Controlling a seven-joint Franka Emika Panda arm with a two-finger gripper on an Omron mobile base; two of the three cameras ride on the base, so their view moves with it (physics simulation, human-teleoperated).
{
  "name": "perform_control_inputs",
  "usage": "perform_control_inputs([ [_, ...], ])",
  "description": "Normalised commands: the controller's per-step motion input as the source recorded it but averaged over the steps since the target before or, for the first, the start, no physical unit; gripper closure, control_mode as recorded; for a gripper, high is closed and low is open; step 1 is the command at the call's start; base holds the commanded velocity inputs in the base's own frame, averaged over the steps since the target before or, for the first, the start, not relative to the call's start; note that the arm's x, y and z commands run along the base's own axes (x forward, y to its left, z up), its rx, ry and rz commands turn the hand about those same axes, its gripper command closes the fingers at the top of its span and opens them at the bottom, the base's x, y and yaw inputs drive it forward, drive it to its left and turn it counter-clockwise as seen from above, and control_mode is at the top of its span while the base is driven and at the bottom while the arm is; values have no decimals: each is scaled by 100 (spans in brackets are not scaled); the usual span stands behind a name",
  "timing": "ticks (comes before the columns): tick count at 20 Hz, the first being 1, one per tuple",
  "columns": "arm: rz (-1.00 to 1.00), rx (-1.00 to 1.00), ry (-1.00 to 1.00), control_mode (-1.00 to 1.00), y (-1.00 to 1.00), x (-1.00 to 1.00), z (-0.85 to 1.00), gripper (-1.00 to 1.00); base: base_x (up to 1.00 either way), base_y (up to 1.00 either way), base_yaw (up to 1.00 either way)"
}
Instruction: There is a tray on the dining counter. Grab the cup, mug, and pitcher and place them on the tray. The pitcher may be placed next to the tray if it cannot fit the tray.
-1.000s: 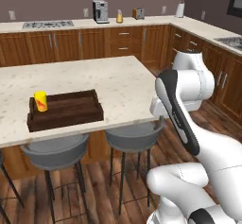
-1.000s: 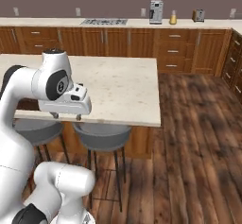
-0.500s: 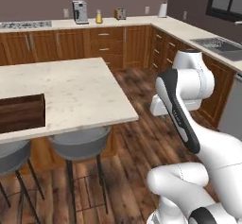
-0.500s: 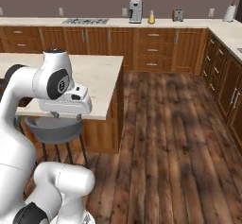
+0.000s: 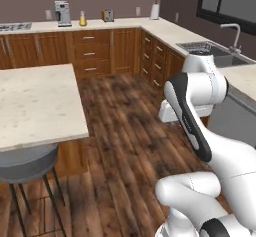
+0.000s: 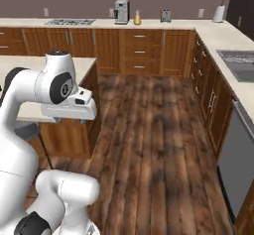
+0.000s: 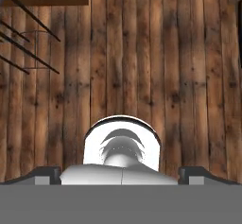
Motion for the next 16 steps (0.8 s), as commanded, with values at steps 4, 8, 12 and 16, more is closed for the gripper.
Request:
perform_control_inputs([
  [4,0,0,0,100,0,0,0,-100,94,-85,2],
  [8,0,0,0,100,0,0,0,-100,100,-62,0],
  [12,0,0,0,100,0,0,0,-100,100,-4,3],
  [16,0,0,0,100,0,0,0,-100,100,7,0],
])
